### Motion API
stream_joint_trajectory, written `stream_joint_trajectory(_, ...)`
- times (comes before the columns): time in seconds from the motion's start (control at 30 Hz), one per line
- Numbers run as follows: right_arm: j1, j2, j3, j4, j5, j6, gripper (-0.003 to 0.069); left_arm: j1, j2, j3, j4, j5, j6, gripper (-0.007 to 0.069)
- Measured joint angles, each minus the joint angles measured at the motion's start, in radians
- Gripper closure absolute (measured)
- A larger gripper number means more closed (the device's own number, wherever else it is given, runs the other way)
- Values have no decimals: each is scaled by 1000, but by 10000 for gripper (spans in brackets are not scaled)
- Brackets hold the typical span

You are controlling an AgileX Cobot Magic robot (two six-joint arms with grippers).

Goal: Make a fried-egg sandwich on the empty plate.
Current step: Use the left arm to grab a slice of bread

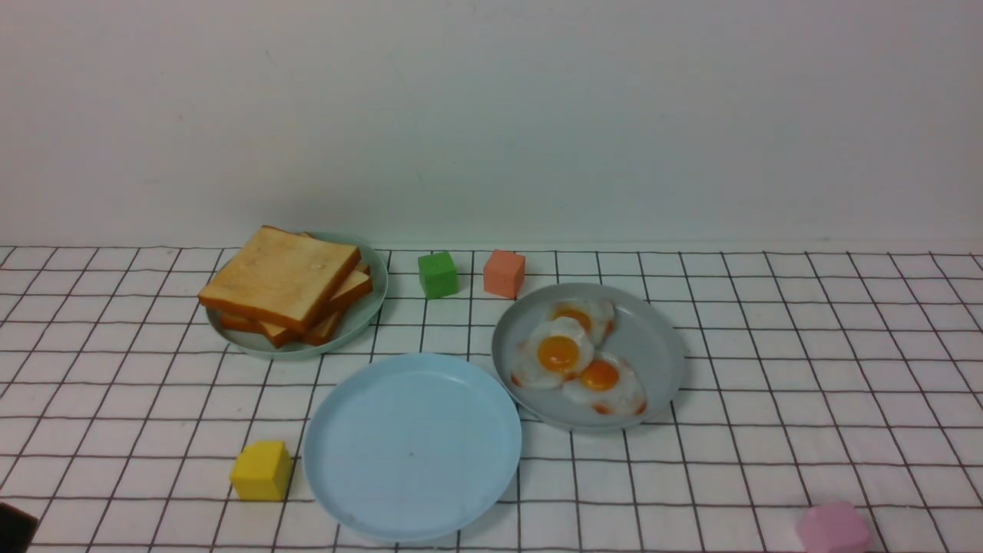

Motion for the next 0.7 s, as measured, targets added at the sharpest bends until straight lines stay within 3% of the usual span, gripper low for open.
stream_joint_trajectory(0.1,0,0,0,0,0,0,419,-26,0,-71,-26,69,24,460)
stream_joint_trajectory(0.23,0,0,0,0,0,0,419,-66,52,-197,-14,144,151,576)
stream_joint_trajectory(0.27,0,0,0,0,0,0,419,-89,130,-269,-6,183,248,634)
stream_joint_trajectory(0.37,0,0,0,0,0,0,419,-116,282,-399,-1,313,397,638)
stream_joint_trajectory(0.5,0,0,0,0,0,0,419,-131,554,-574,18,615,600,638)
stream_joint_trajectory(0.6,0,0,0,0,0,0,419,-165,729,-694,38,757,668,638)
stream_joint_trajectory(0.7,0,0,2,24,-17,15,419,-236,856,-778,66,756,684,638)
